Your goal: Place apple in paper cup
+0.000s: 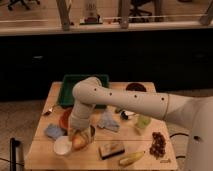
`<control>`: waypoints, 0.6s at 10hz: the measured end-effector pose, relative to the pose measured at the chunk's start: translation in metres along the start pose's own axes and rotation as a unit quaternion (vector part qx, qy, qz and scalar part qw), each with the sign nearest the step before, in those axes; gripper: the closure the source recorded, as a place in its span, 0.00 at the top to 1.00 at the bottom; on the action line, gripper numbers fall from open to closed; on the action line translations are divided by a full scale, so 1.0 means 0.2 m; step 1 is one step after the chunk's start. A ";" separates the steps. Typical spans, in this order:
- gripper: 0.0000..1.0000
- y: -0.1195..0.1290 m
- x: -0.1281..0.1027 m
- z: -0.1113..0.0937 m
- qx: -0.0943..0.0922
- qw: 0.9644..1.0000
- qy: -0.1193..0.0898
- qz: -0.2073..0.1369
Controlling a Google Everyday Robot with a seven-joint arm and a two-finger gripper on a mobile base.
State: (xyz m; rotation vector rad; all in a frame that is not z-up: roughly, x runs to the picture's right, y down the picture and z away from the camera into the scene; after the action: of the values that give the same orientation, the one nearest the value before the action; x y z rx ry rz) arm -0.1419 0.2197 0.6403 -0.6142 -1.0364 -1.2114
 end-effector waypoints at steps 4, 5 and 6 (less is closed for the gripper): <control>0.05 -0.08 0.03 0.00 -0.011 1.000 -0.004 -0.024; 0.05 -0.10 0.04 0.01 -0.014 0.999 -0.008 -0.030; 0.05 -0.12 0.04 0.01 -0.016 0.999 -0.011 -0.036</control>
State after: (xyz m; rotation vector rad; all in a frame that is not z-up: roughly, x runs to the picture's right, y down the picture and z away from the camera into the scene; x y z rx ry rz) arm -0.1656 0.2112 0.6459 -0.6202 -1.0663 -1.2886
